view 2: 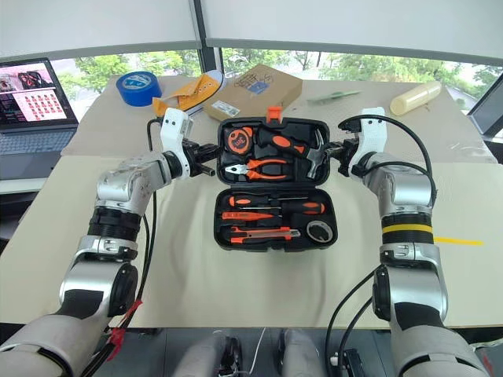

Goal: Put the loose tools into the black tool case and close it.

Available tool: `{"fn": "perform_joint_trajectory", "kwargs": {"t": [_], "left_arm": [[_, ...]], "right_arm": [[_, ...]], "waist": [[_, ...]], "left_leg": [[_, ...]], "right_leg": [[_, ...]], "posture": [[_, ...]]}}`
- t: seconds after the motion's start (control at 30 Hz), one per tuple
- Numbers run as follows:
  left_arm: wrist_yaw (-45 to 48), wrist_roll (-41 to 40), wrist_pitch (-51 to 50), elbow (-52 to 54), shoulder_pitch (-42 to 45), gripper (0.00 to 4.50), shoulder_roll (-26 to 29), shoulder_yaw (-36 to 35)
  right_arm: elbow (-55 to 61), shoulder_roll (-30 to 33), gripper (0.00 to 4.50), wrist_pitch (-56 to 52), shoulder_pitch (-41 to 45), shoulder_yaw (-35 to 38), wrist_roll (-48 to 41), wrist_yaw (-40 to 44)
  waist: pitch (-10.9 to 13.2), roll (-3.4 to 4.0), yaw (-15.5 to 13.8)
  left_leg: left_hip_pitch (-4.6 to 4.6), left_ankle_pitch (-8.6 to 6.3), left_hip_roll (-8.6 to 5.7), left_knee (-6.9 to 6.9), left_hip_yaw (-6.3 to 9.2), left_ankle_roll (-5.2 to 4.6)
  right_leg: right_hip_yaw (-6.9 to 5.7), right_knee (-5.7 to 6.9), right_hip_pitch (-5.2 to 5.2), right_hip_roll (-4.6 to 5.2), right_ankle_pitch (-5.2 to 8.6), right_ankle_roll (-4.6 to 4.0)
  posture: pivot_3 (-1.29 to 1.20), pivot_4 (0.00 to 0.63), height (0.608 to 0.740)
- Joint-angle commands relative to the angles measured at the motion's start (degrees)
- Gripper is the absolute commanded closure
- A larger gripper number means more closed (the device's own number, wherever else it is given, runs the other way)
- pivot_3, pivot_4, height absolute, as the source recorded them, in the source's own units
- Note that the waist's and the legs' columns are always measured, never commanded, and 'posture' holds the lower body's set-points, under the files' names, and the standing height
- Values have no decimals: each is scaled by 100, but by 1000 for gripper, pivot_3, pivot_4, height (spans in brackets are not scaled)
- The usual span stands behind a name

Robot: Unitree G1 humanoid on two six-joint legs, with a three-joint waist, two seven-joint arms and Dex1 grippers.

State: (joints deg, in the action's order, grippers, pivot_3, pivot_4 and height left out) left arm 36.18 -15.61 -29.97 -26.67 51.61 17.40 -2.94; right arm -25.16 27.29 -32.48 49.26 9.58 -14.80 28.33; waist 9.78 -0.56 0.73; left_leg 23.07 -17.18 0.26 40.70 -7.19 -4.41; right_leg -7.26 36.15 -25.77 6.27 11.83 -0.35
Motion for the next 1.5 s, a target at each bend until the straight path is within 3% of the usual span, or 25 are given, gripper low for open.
{"fn": "perform_joint_trajectory", "kwargs": {"t": [0.03,0.23,0.43,0.47,0.5,0.73,0.8,0.87,0.9,0.93,1.0,1.07,1.13,1.2,1.33,1.47,1.5], "left_arm": [[449,-107,351,1009,-486,4500,-148,345],[261,-215,418,1985,-1114,4500,-138,198],[114,-129,482,2943,-1778,4500,49,133],[71,-203,324,3222,-1971,3907,112,63],[23,-304,142,3519,-2174,3758,174,-26],[-206,-1133,-1099,5628,-4039,1240,868,-897],[-252,-1262,-1283,5769,-4514,461,1094,-1351],[-280,-1379,-1386,5755,-4722,0,1216,-1554],[-272,-1388,-1380,5731,-4749,0,1263,-1539],[-259,-1430,-1403,5701,-4704,0,1284,-1497],[-260,-1493,-1431,5622,-4576,0,1313,-1430],[-69,-1529,-1460,5548,-4627,0,1560,-1409],[350,-1518,-1457,5389,-4795,0,2026,-1433],[853,-1488,-1337,5100,-4885,0,2547,-1415],[1990,-1298,-754,4256,-4610,0,3490,-1079],[2255,-471,210,2814,-3039,0,3425,-86],[2286,-283,437,2506,-2676,0,3278,153]], "right_arm": [[1362,-127,4480,225,-429,76,-348,204],[2582,-243,4480,569,-1388,162,-355,192],[3606,131,4480,2002,-2703,-97,118,712],[3886,215,4500,2081,-3000,-22,33,822],[4186,286,4500,2089,-3282,75,-91,918],[6483,790,2202,1101,-5297,1286,-1642,1187],[6914,964,2195,742,-5949,1713,-2096,1274],[6990,1136,1614,340,-6259,1897,-2368,1200],[6899,1207,1519,148,-6254,1882,-2381,1065],[6755,1225,1138,107,-6178,1844,-2382,990],[6620,1339,1138,241,-6236,1764,-2340,1264],[6710,1842,1138,-122,-6854,1936,-2660,2086],[6813,2470,1138,-190,-7890,2402,-2677,3437],[6737,2764,1138,57,-8509,2778,-2489,4207],[6516,2938,1138,277,-8494,2791,-2219,4340],[6399,3030,1138,467,-8034,2198,-1866,4176],[6366,3049,1377,516,-7919,2009,-1728,4120]], "waist": [[0,0,-2],[-1,1,-8],[-1,1,-9],[-1,1,-9],[-1,1,-10],[-2,3,9],[-2,3,-23],[-2,1,-61],[-3,-3,-84],[-4,-5,-107],[-4,-5,-162],[-5,-1,-215],[-7,-2,-263],[-10,-6,-287],[-19,-27,-230],[-18,-27,-352],[-19,-29,-378]], "left_leg": [[3,0,-2,-1,0,0],[4,0,-6,5,4,0],[-29,3,-3,12,5,-5],[-32,3,-3,9,6,-5],[-34,3,-2,9,7,-5],[-89,-7,48,-4,7,13],[-96,-7,49,15,10,16],[-137,-9,52,12,27,18],[-160,-22,54,11,29,35],[-166,-37,54,12,31,60],[-166,-36,50,16,30,64],[-162,-31,45,22,27,60],[-158,-28,43,18,24,53],[-156,-7,50,14,25,11],[-158,-13,64,13,26,21],[-156,-40,57,15,31,56],[-143,-40,55,15,32,61]], "right_leg": [[0,-1,-1,2,1,1],[5,3,1,6,3,4],[15,4,37,7,1,2],[16,2,41,7,1,2],[16,2,43,6,1,2],[37,-13,81,-8,6,-3],[39,-7,88,-6,8,-4],[54,-9,136,10,17,2],[54,-10,155,16,30,18],[56,-16,162,22,36,23],[64,-16,163,27,24,9],[72,-14,160,26,14,-2],[77,-10,153,18,15,-6],[79,-10,151,14,10,-37],[78,-16,150,-3,32,-13],[75,-21,150,19,41,0],[70,-26,141,21,36,-5]], "posture": [[0,150,731],[0,150,731],[0,150,731],[0,150,731],[0,150,731],[0,150,731],[0,150,731],[0,150,731],[0,150,731],[0,150,731],[0,150,731],[0,150,731],[0,150,731],[0,150,731],[0,150,731],[0,150,731],[0,150,731]]}}
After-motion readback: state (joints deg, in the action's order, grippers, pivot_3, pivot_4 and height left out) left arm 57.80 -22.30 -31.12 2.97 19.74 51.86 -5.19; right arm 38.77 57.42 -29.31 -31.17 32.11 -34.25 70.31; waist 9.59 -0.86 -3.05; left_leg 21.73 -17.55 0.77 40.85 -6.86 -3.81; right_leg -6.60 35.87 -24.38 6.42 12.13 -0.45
